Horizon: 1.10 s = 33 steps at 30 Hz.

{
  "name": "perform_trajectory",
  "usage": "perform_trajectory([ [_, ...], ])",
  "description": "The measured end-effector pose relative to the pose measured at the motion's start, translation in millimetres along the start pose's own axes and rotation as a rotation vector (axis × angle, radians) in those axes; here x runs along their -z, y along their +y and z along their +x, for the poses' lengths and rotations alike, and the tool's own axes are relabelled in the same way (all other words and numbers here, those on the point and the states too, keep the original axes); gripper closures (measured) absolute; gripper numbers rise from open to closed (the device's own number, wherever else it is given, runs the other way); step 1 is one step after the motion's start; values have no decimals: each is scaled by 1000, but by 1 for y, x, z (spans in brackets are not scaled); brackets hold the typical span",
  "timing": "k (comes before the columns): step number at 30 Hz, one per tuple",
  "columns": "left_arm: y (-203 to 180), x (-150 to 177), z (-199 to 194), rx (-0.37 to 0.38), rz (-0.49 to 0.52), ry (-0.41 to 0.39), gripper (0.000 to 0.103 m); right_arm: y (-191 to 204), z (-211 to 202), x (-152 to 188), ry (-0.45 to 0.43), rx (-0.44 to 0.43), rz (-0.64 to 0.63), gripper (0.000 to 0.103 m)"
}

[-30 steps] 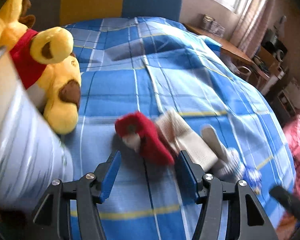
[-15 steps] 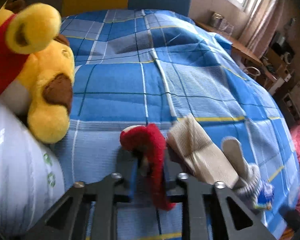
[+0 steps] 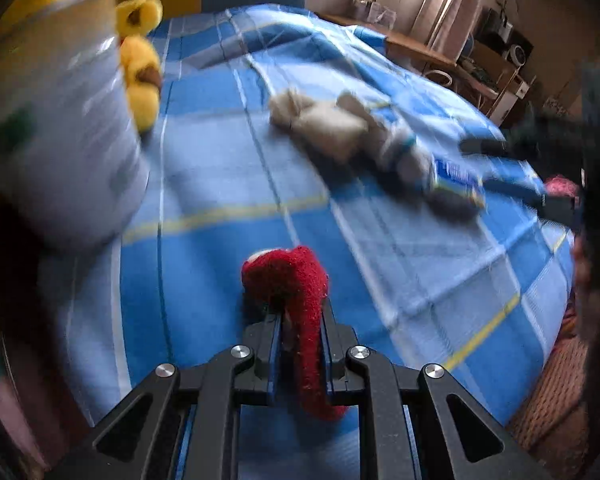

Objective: Organize soft objects
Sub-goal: 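Grasp the beige mesh cloth and white sock with the right gripper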

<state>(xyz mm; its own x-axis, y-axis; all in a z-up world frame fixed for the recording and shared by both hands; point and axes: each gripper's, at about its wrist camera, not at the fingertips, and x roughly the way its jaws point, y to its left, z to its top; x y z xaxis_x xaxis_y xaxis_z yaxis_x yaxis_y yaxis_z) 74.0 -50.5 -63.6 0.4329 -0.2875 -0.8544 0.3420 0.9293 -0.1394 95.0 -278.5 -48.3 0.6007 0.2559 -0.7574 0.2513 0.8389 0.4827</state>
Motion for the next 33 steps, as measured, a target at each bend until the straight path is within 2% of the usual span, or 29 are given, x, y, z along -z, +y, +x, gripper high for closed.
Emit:
perform_trajectory([
  [5,-3,22,4,-35,55,-139,86,25,8,8,24,1,-143,41],
  [11,-1,32,7,-31,105,-214,86,55,22,18,73,-21,-286,41],
  [15,7,32,6,13,68,-215,86,79,38,11,85,21,-388,41],
  [20,11,35,6,46,46,-225,86,114,76,-24,97,98,-498,41],
  [23,15,35,6,69,27,-225,86,128,109,-39,164,165,-558,41],
  [25,15,35,6,74,24,-226,86,134,133,-44,203,250,-612,41],
  [29,17,35,7,88,13,-227,85,135,158,-47,249,318,-667,41],
  [31,18,36,7,94,7,-228,84,131,161,-46,264,310,-652,59],
  [33,19,36,7,99,3,-230,83,131,152,-42,245,294,-651,60],
])
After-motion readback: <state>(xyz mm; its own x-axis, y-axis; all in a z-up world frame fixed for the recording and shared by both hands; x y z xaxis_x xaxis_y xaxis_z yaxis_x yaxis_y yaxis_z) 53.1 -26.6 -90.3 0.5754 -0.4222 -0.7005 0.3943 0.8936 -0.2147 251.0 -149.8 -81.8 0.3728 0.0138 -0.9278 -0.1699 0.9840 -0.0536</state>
